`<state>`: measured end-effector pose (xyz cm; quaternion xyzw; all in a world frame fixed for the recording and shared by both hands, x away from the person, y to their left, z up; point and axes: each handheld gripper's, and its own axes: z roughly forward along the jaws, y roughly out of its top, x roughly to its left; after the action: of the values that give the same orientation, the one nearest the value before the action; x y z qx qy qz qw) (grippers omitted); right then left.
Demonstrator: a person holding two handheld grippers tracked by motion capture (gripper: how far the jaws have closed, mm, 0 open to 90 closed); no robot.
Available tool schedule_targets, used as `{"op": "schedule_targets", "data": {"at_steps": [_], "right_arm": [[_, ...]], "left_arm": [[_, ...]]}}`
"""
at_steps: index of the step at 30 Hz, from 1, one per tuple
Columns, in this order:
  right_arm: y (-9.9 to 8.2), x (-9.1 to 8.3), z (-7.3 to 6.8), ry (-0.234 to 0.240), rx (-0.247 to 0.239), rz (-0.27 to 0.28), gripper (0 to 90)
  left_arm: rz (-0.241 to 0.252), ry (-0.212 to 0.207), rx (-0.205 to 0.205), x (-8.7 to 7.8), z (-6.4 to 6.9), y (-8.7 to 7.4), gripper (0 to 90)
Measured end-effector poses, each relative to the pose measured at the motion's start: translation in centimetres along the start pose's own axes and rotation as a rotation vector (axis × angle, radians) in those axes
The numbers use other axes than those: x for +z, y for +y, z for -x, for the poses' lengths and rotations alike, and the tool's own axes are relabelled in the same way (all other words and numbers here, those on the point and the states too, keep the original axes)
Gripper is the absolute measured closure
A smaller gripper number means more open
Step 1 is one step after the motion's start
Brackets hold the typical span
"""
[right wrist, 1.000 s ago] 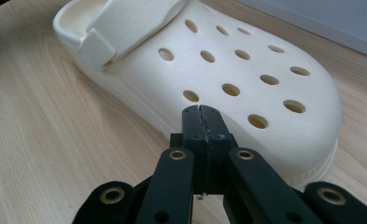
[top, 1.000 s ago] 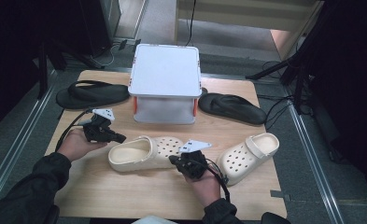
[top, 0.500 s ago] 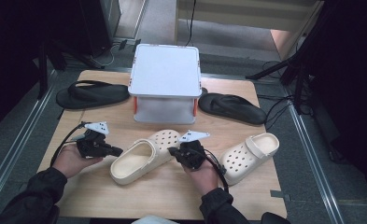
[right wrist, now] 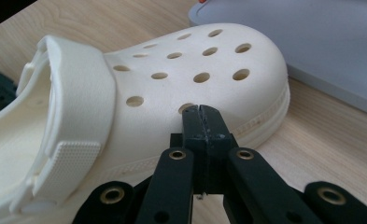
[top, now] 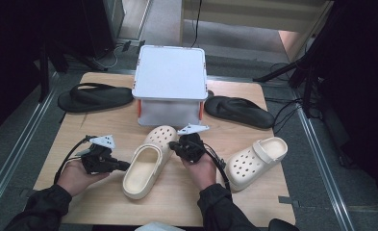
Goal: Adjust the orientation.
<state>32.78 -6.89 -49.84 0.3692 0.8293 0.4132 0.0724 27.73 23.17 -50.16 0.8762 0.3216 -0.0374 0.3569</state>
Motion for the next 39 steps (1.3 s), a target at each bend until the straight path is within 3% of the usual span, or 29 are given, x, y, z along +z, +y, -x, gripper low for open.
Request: {"op": "schedule_targets", "data": {"at_steps": [10, 14, 22, 26, 31, 36, 39], "right_arm": [[1.3, 1.4, 0.1, -0.005, 0.001, -0.001, 90.0], [1.4, 1.6, 0.1, -0.008, -0.005, 0.005, 90.0], [1.6, 1.7, 0.3, -0.006, -0.006, 0.004, 90.0], [1.6, 1.0, 0.7, 0.0, -0.01, 0.013, 90.0], [1.8, -1.2, 0.6, 0.008, -0.043, 0.047, 89.2], [1.8, -2.9, 1.0, 0.041, -0.038, 0.06, 76.0], [1.8, -3.7, 1.4, 0.071, -0.028, 0.049, 64.8]], "left_arm": [[0.01, -0.034, 0.006, 0.6, 1.6, -0.1, 90.0], [0.019, -0.048, -0.016, 0.6, 1.4, -0.2, 90.0], [0.021, -0.056, -0.015, 0.8, 1.5, -0.1, 90.0], [0.077, -0.042, -0.043, -0.3, 1.1, -0.3, 89.6], [0.117, 0.001, -0.081, -1.5, 0.8, -0.1, 76.4], [0.154, 0.036, -0.13, -2.4, 0.5, 0.3, 58.7], [0.135, 0.046, -0.139, -2.7, 0.2, 0.5, 44.7]]}}
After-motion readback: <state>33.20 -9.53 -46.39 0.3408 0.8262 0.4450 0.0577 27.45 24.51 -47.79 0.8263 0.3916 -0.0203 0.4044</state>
